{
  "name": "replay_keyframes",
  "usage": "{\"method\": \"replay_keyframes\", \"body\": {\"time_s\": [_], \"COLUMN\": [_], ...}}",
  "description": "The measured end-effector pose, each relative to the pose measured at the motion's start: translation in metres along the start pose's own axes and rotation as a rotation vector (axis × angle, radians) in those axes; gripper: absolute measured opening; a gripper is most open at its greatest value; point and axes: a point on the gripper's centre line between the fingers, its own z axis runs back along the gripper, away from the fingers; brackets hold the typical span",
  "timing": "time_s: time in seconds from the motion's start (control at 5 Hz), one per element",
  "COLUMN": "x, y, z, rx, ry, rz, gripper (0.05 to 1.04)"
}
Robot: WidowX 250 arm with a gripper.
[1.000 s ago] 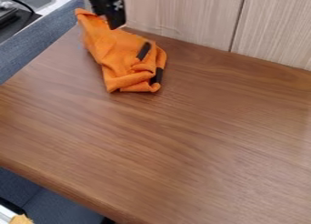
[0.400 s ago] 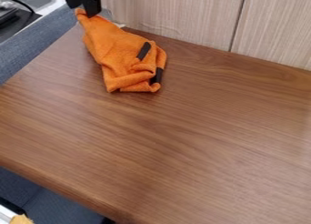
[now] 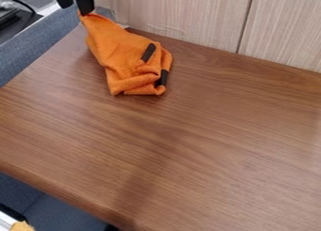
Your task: Fold the cloth from the top left to bottom right
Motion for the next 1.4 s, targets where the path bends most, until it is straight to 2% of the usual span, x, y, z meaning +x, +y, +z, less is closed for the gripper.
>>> {"method": "replay_keyframes", "body": {"time_s": [0.2, 0.4, 0.6, 1.0, 1.2, 1.4], "x": [-0.004, -0.005, -0.004, -0.001, -0.004, -0.004], "y": [0.003, 0.001, -0.017, -0.031, -0.032, -0.033], "z": [-0.016, -0.018, -0.030, -0.047, -0.051, -0.048], "rx": [-0.013, -0.021, -0.068, -0.064, -0.064, -0.062], "ry": [0.037, 0.047, 0.070, 0.087, 0.092, 0.082], "rz": [0.004, -0.017, -0.054, -0.101, -0.099, -0.110], "gripper": [1.001, 1.001, 0.960, 0.379, 0.176, 0.076]}}
